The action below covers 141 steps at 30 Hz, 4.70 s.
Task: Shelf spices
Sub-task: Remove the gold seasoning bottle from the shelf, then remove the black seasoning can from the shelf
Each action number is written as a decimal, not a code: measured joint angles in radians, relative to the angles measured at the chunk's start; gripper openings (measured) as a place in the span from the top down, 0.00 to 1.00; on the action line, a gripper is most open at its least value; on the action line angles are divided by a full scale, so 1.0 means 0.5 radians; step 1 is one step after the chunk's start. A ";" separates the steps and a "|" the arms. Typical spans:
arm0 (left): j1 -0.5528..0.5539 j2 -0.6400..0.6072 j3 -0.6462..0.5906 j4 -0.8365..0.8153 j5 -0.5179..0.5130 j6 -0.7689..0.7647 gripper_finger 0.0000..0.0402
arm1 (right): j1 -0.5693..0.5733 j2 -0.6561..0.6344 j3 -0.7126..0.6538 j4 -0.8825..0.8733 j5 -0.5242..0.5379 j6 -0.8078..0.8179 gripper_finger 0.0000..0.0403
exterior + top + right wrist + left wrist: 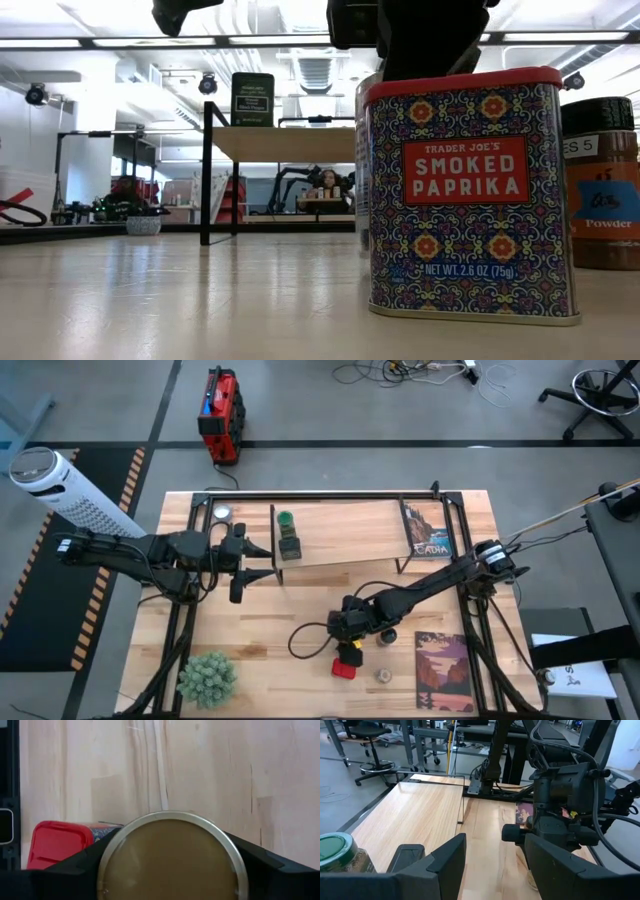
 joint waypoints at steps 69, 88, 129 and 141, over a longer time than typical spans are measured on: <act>-0.001 -0.001 0.001 0.031 0.000 0.022 0.52 | -0.118 -0.318 0.451 -0.390 0.641 -0.508 0.29; -0.001 0.007 0.001 -0.170 -0.018 0.021 0.52 | -0.793 -0.313 0.503 -0.040 0.063 -1.237 0.30; 0.014 0.361 -0.006 -0.406 -0.752 0.001 0.52 | -1.027 -0.225 0.494 0.217 -0.353 -1.457 0.37; 0.014 0.374 -0.008 -0.370 -0.687 -0.010 0.52 | -1.058 -0.095 0.494 0.350 -0.423 -1.458 0.39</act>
